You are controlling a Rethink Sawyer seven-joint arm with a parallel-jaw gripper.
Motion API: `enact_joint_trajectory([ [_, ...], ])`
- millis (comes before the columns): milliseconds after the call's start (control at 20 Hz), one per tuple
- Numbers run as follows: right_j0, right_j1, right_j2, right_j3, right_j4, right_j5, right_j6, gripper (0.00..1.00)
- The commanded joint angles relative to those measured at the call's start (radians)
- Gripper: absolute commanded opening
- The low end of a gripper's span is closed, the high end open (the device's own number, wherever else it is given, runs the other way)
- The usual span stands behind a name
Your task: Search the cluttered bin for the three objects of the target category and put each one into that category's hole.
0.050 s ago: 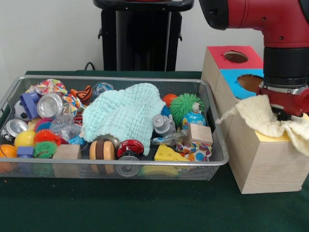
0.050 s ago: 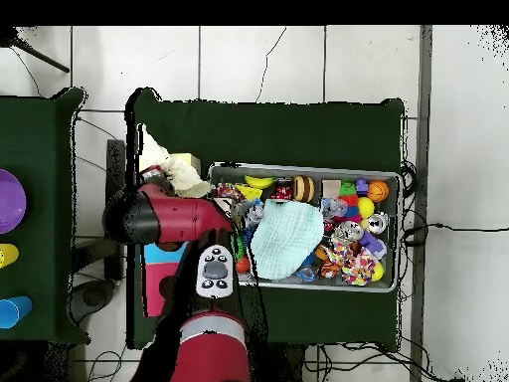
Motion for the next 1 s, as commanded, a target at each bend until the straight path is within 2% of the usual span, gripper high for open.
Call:
enact_joint_trajectory([
  [50,0.051,0.144,0.053,0.115,-0.027,0.027,0.059,0.0],
  [100,0.095,0.139,0.001,0.098,-0.009,0.053,0.084,0.0],
  [150,0.169,0.138,-0.091,0.061,0.024,0.14,0.129,0.0],
  [200,0.187,0.133,-0.114,0.05,0.038,0.182,0.145,0.0],
  [250,0.195,0.125,-0.124,0.042,0.059,0.238,0.159,0.0],
  [450,0.218,0.137,-0.169,-0.007,0.13,0.325,0.199,0.0],
  [750,0.17,0.093,-0.155,-0.026,0.168,0.436,0.141,0.0],
  [1000,0.175,0.089,-0.171,-0.059,0.173,0.487,0.135,0.0],
])
